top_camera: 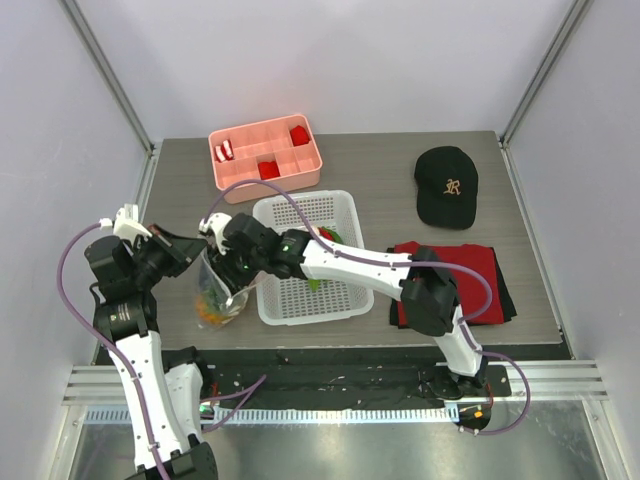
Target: Open the zip-top bag and remove the fake food
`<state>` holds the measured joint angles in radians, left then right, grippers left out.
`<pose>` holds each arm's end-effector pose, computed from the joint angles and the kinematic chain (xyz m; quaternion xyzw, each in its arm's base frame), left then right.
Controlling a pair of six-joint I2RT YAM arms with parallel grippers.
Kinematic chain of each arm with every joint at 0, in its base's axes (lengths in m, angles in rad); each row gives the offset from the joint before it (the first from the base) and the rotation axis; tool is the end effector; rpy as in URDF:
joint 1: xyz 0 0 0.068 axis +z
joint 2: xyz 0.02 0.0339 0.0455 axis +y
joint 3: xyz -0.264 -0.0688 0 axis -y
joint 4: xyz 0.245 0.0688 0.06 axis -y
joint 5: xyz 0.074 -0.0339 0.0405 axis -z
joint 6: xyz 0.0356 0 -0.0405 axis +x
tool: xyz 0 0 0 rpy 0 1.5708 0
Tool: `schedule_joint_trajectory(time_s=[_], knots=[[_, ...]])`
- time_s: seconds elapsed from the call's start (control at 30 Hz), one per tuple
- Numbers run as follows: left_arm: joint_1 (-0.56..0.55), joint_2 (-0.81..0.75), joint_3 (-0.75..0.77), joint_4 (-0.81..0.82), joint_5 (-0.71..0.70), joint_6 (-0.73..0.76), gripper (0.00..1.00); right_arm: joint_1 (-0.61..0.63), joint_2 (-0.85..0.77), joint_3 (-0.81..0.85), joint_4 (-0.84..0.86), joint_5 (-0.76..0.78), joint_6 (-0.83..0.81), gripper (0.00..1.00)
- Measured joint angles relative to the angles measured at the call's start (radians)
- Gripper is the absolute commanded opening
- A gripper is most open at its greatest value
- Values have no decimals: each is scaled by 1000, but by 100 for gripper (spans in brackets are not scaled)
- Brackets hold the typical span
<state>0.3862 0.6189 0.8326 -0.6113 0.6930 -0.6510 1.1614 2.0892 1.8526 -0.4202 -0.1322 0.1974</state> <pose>0.1245 0.0261 0.3380 -0.2250 0.7735 -0.3491 0.4787 0.1906 0.4510 0.2770 -0.4409 0.7799 0.3228 0.3053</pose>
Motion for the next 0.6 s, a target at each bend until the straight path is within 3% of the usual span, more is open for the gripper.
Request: schedule_joint_trajectory(time_s=[0.07, 0.1, 0.17, 0.4, 0.6], knots=[[0, -1, 0, 0, 0, 0, 0, 1, -1, -14, 34, 4, 8, 16], [0, -1, 0, 0, -1, 1, 0, 2, -2, -17, 46, 7, 5, 7], [0, -2, 0, 0, -1, 5, 0, 2, -2, -19, 59, 13, 3, 1], [0, -9, -19, 1, 0, 6, 0, 4, -11, -3, 37, 71, 10, 1], [0, -19, -22, 1, 1, 6, 0, -10, 6, 191, -76, 89, 114, 1]])
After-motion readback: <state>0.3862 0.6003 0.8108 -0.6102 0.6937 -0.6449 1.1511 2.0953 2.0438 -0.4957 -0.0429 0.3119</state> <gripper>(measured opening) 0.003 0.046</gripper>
